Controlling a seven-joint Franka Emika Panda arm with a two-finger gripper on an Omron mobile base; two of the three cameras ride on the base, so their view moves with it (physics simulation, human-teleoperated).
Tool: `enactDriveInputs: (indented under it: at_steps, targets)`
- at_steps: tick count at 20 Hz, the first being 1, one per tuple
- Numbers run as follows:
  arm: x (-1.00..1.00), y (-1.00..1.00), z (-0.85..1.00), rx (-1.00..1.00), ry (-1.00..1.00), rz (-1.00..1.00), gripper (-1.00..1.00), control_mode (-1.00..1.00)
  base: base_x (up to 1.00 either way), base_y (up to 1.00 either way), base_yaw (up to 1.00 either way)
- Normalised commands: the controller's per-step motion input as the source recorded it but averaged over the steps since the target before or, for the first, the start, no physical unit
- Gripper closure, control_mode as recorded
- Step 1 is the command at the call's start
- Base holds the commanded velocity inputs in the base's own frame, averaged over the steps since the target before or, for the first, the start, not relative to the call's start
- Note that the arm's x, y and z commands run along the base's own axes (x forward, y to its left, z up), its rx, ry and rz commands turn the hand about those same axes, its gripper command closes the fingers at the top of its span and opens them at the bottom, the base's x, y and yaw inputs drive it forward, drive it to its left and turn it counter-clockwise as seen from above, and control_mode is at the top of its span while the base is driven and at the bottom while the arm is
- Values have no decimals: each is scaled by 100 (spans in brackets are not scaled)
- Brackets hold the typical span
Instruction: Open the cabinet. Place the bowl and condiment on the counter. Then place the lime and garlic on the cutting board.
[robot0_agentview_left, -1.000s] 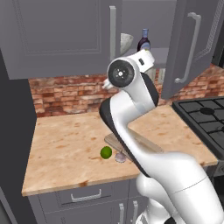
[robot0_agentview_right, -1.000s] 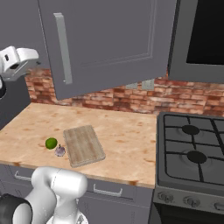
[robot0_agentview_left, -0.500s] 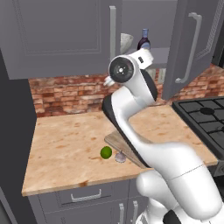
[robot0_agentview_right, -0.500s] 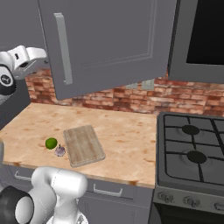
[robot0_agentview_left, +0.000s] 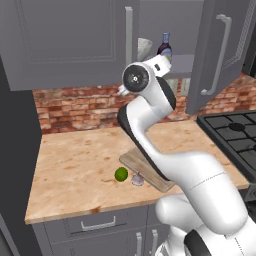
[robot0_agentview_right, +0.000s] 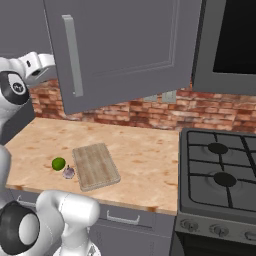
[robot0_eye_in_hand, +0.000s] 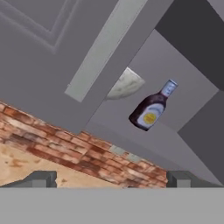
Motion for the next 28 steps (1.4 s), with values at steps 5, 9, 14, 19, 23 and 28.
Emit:
enactDriveInputs:
  at_steps: [5,9,14,19,23,28]
  targets:
    - [20,-17,0,0,0,0,-100,-100,0,0,0]
    - [18,-27,-2,0,0,0,-100,-100,0,0,0]
    - [14,-31,0,0,0,0,-100,-100,0,0,0]
    - [1,-37,-1,0,0,0,-100,-100,0,0,0]
    - [0,-39,-2,0,0,-2,-100,-100,0,0,0]
    - [-10,-43,-1,0,-1,-4,-100,-100,0,0,0]
